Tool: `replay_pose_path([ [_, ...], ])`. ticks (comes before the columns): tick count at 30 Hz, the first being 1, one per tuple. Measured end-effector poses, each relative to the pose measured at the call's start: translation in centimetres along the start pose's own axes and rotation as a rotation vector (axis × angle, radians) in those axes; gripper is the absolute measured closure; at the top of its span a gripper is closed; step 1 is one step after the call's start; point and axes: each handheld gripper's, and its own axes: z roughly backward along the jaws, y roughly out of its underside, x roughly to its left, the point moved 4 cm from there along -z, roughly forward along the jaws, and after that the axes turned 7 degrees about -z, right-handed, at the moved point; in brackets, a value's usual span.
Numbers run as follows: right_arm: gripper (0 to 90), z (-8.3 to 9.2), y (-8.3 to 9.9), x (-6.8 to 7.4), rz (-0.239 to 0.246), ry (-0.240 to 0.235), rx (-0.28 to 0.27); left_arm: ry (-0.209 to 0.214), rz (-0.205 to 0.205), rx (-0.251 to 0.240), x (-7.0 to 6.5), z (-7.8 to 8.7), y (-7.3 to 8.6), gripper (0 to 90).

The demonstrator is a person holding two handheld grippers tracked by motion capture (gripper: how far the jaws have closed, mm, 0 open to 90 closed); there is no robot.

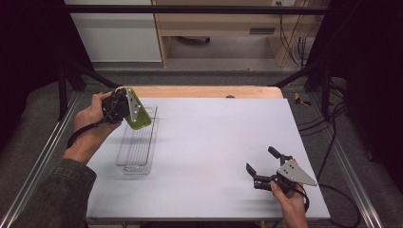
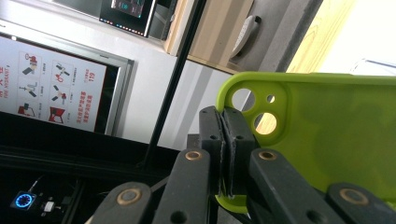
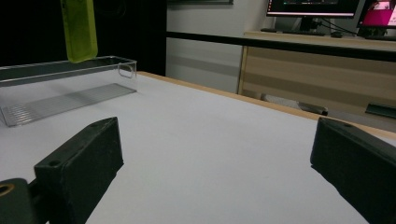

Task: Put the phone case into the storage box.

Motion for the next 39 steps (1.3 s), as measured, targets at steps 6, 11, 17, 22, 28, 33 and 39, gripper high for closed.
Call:
replay_pose_path([
  [6,2.5,0.0,0.0,0.0,0.003,-0.001,0.001,-0.002,-0.01,-0.001,-0.4,-0.7,0.1,87.3],
  [11,2.5,-0.1,0.1,0.1,0.005,-0.001,0.004,-0.002,-0.024,-0.006,-0.7,-1.4,-0.1,87.3],
  [17,2.5,-0.1,0.1,0.1,0.006,0.0,0.005,-0.015,-0.039,-0.008,-0.9,-2.2,-0.2,87.2],
  [22,2.5,-0.1,0.2,0.1,0.006,-0.002,0.006,-0.023,-0.051,-0.007,-1.0,-2.5,-0.3,87.3],
  [28,2.5,-0.1,0.1,0.1,0.009,-0.001,0.004,-0.035,-0.084,-0.005,-1.4,-2.8,-0.4,87.3],
  [33,2.5,-0.1,0.2,0.1,0.01,0.0,0.005,-0.041,-0.095,-0.007,-1.6,-3.0,-0.7,87.3],
  [39,2.5,-0.1,0.2,0.2,0.009,-0.003,0.002,-0.042,-0.127,0.004,-2.1,-3.4,-0.5,87.3],
])
